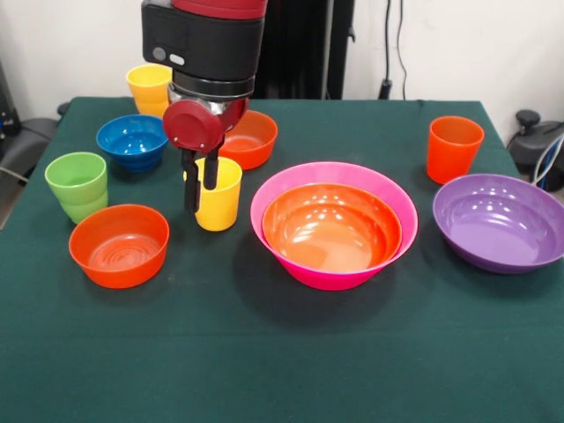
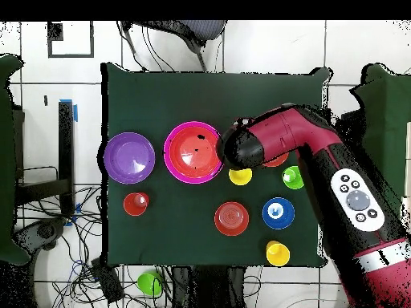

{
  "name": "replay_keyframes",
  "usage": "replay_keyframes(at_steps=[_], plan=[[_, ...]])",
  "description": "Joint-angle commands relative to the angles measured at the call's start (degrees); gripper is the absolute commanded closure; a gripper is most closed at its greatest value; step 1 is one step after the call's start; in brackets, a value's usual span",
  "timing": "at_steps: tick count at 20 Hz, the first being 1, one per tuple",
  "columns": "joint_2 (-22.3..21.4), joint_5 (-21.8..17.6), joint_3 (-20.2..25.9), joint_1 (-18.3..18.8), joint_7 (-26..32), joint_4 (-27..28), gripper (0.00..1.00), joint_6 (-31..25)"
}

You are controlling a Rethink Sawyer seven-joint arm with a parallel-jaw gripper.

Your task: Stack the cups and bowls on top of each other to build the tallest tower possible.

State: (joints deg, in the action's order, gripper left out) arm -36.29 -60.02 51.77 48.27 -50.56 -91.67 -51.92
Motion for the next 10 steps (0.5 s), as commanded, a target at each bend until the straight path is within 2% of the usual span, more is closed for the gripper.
replay_keyframes(at_steps=[1, 4, 10], plan=[[3.41, -6.05, -6.08, -3.9, 17.16, 1.37, 0.0, -4.63], [3.14, -5.57, -7.2, -4.72, 19.16, 1.89, 0.0, -7.65], [3.76, -5.83, -9.07, -5.58, 19.67, 2.2, 0.0, -7.84]])
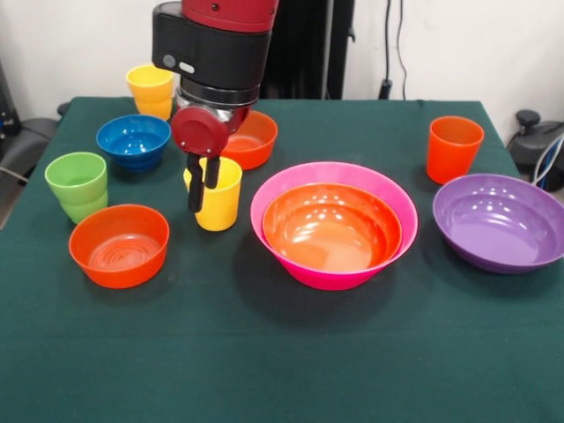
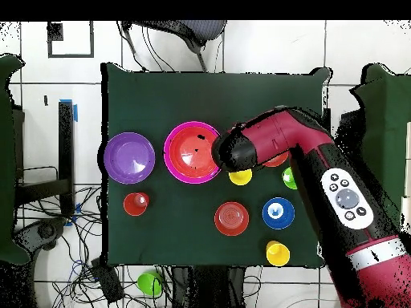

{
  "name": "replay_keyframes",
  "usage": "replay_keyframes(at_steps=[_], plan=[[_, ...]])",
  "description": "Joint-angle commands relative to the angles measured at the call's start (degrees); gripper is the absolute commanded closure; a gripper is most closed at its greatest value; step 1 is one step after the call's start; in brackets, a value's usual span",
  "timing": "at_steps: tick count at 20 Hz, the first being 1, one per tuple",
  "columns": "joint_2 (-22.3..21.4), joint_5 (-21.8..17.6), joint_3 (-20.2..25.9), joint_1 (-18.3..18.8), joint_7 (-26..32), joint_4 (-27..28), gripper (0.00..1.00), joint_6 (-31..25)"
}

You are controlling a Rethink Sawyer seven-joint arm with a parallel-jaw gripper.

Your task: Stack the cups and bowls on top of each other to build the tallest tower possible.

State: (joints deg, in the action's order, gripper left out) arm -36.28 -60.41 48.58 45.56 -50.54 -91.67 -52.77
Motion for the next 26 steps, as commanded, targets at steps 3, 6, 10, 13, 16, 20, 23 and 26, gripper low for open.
replay_keyframes(at_steps=[3, 6, 10, 13, 16, 20, 23, 26], plan=[[4.35, -4.08, -6.27, -2.75, 19.93, 2.33, 0.0, -8.02], [4.83, -3.74, -7.26, -3.13, 19.95, 2.57, 0.0, -9.31], [4.96, -4.0, -7.95, -3.37, 19.41, 2.18, 0.0, -9.17], [4.87, -4.48, -7.99, -3.68, 19.26, 2.43, 0.0, -8.94], [4.8, -6.16, -8.78, -4.36, 19.6, 2.7, 0.0, -9.43], [4.48, -6.14, -9.26, -5.75, 18.23, 1.81, 0.0, -9.7], [5.12, -5.63, -9.81, -5.43, 17.07, 1.0, 0.0, -8.25], [5.4, -5.61, -10.26, -5.46, 16.15, 0.38, 0.0, -7.16]])
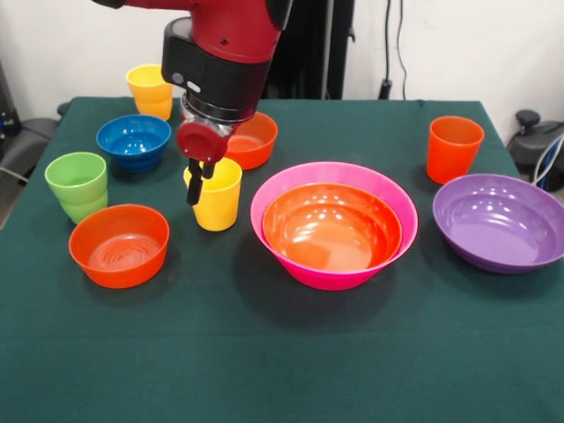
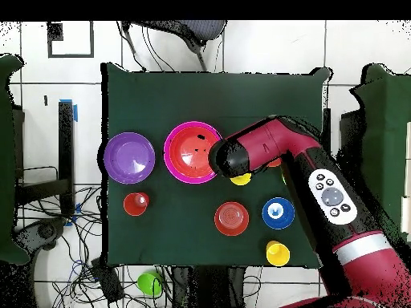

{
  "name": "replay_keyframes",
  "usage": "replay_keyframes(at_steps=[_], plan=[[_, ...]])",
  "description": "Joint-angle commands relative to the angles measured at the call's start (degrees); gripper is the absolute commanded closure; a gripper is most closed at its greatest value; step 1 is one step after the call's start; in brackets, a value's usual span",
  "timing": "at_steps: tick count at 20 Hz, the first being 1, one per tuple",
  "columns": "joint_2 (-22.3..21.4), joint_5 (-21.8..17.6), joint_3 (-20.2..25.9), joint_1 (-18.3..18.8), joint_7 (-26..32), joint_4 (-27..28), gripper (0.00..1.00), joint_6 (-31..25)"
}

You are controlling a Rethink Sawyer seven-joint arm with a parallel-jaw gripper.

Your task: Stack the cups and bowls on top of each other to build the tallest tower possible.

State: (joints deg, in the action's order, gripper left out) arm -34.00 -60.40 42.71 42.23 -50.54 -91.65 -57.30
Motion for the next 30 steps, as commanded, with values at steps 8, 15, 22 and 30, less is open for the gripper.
replay_keyframes(at_steps=[8, 15, 22, 30], plan=[[3.74, -5.96, -4.98, -2.6, 15.0, 0.07, 0.0, -1.13], [4.88, -8.43, -6.3, -3.25, 13.77, 0.07, 0.0, 0.03], [6.43, -6.94, -5.82, -2.23, 12.91, -0.35, 0.0, 1.96], [8.25, -6.71, -5.66, -1.06, 12.59, -0.46, 0.0, 3.0]])
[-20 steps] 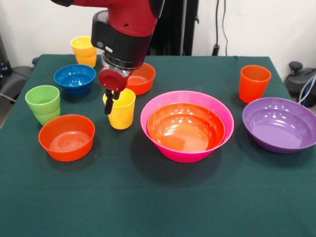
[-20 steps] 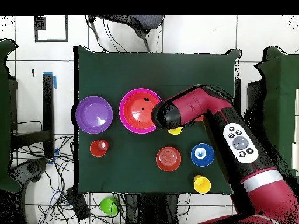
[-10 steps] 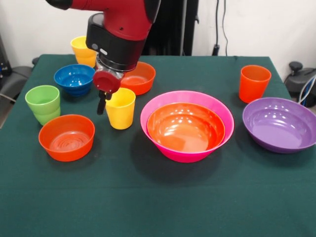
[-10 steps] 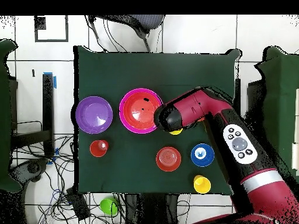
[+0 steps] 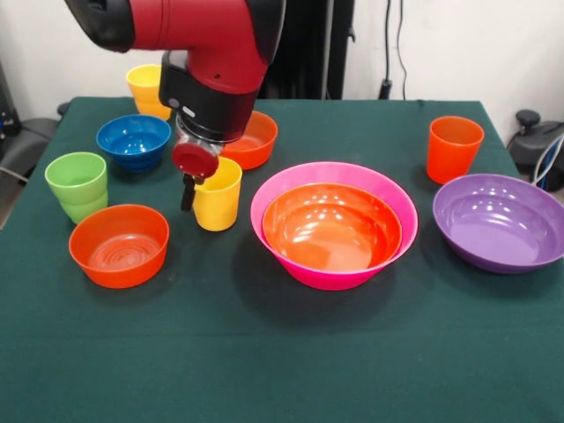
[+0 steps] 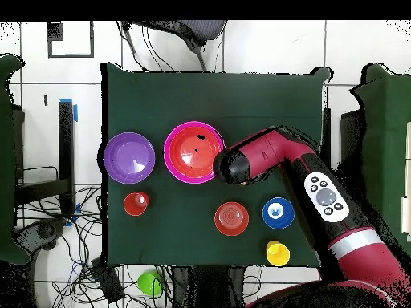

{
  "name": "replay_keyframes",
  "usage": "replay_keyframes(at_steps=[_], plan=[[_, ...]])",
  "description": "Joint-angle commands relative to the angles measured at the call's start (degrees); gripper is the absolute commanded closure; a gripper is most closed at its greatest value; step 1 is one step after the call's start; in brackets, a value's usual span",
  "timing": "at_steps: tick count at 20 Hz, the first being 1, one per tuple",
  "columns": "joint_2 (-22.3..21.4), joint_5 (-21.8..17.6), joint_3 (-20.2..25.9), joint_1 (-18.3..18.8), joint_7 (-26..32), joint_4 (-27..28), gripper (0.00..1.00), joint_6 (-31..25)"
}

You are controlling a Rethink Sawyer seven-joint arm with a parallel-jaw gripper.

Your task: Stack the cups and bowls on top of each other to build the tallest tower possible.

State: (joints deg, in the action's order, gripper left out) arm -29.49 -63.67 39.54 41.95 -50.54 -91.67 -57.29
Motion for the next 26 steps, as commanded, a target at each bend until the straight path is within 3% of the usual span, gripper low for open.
replay_keyframes(at_steps=[1, 12, 13, 26], plan=[[4.03, -3.19, -2.4, -0.63, 12.4, -0.49, 0.0, 3.09], [6.65, 1.51, 0.52, 1.49, 10.52, -2.19, 0.0, 5.38], [6.9, 2.04, 0.92, 1.88, 10.74, -2.41, 1.0, 5.93], [6.87, 2.98, 1.36, 1.66, 11.67, -2.45, 1.0, 6.06]])
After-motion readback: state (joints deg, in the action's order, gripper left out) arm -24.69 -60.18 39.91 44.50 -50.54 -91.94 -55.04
